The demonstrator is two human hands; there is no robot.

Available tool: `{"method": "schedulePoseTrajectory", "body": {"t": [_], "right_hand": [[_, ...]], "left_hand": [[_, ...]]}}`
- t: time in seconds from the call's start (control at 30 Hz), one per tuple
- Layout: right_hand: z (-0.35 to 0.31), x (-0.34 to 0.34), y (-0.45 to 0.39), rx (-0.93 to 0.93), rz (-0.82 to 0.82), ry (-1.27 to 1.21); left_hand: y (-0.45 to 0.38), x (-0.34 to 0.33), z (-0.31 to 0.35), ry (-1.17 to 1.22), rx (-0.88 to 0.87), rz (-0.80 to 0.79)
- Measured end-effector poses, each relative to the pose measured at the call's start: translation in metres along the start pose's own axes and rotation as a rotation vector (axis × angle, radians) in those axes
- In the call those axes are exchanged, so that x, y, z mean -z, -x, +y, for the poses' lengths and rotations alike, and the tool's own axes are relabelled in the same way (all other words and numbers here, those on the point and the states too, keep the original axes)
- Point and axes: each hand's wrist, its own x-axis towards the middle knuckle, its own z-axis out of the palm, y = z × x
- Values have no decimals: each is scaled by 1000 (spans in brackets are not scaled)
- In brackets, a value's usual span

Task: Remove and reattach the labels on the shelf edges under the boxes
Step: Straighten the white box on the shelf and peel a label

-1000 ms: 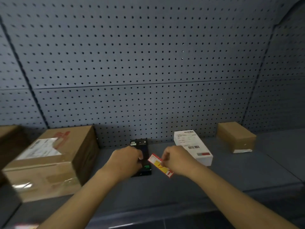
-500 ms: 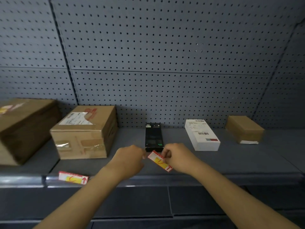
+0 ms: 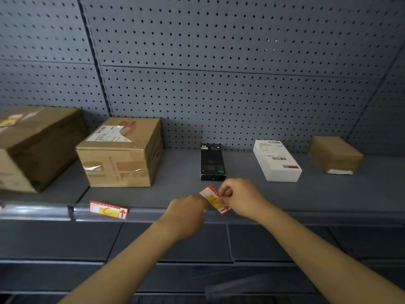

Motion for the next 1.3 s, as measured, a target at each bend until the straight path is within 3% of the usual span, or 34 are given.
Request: {"method": "schedulePoseTrajectory", "body": {"t": [0.23,0.57,0.9,1.13,1.3], "right_hand": [[-2,-9,-7,25,78,11],[-3,-11,-3,81,87,-2],[-7,-16,8,127,-62,273],[-15,5,11,-64,-352,390],[-28,15,9,-44,-276,470]], "left_hand": [[-5,-10,-4,-66,-58,56],[-4,-10,-4,-55,-71,19],[2,-10,-2,-77,-44,-40],[10,12,-11,-122,-39,20],[22,42,-31,-95,59,98]]}}
